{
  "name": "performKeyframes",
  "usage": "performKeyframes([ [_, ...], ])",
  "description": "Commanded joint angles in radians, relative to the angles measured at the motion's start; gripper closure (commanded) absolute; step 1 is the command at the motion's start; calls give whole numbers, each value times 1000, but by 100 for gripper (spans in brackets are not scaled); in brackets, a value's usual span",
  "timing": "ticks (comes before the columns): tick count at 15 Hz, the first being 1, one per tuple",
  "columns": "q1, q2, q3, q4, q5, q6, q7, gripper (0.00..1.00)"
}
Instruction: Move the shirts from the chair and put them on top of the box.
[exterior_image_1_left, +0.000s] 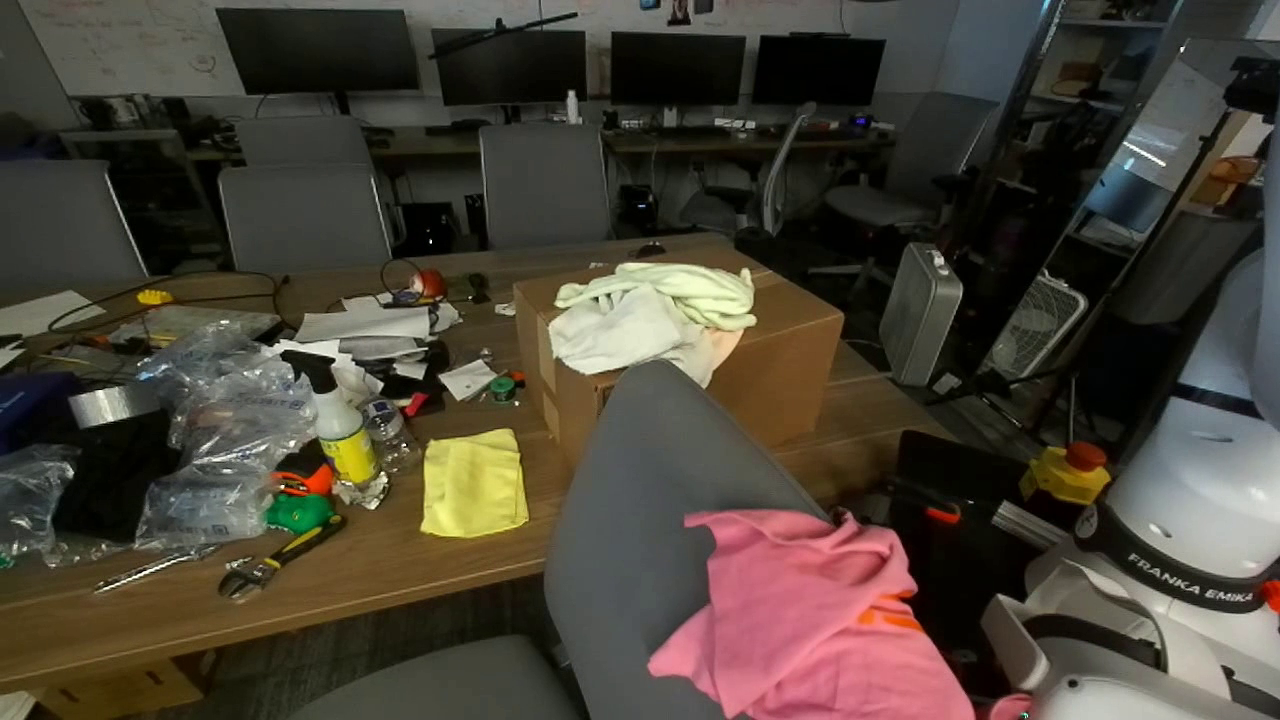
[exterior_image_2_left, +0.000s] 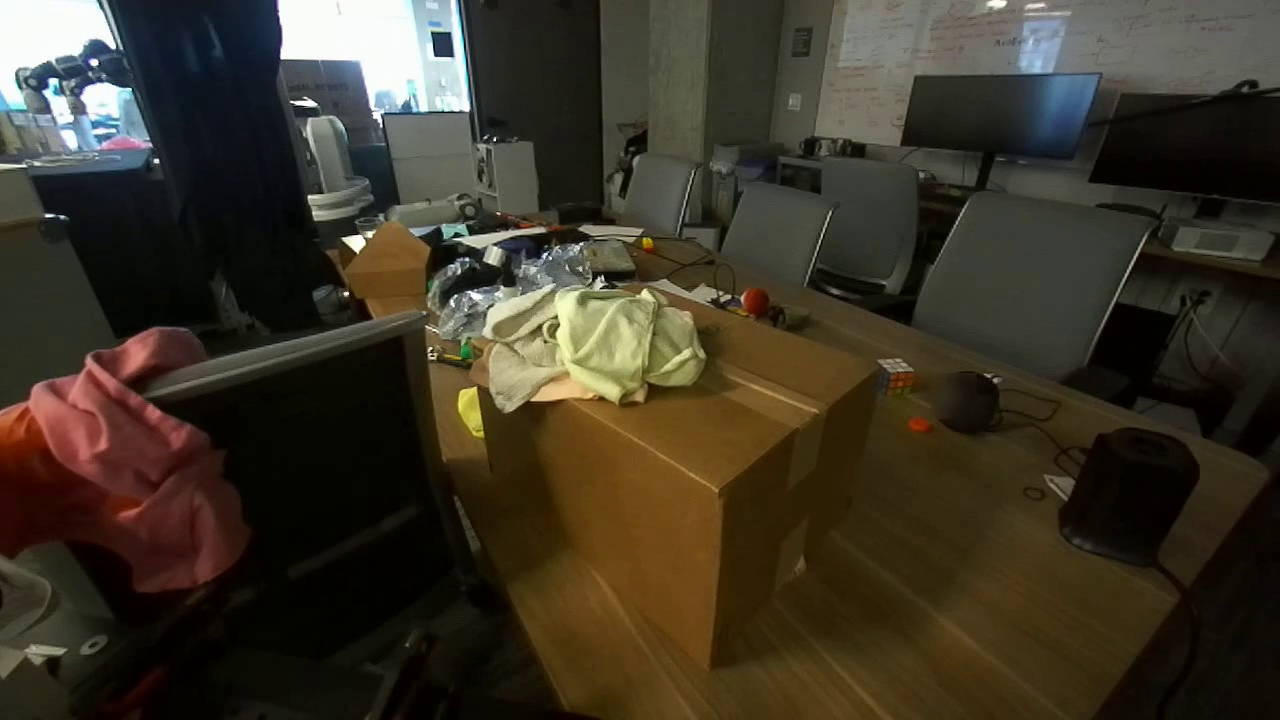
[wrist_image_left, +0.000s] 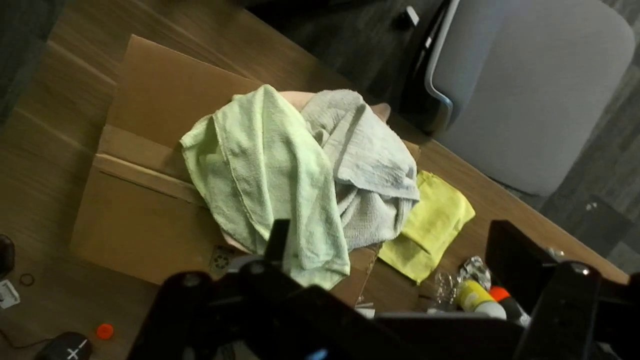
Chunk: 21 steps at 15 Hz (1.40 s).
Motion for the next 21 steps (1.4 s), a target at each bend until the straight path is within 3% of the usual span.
performKeyframes([
  [1, 42, -92, 20, -249, -83, 109, -109, 0],
  [8, 38, -202, 49, -616, -90, 293, -260, 0],
  [15, -2, -370, 21, -996, -115, 424, -478, 0],
  [21, 4, -433, 14, -1257, -202, 700, -433, 0],
])
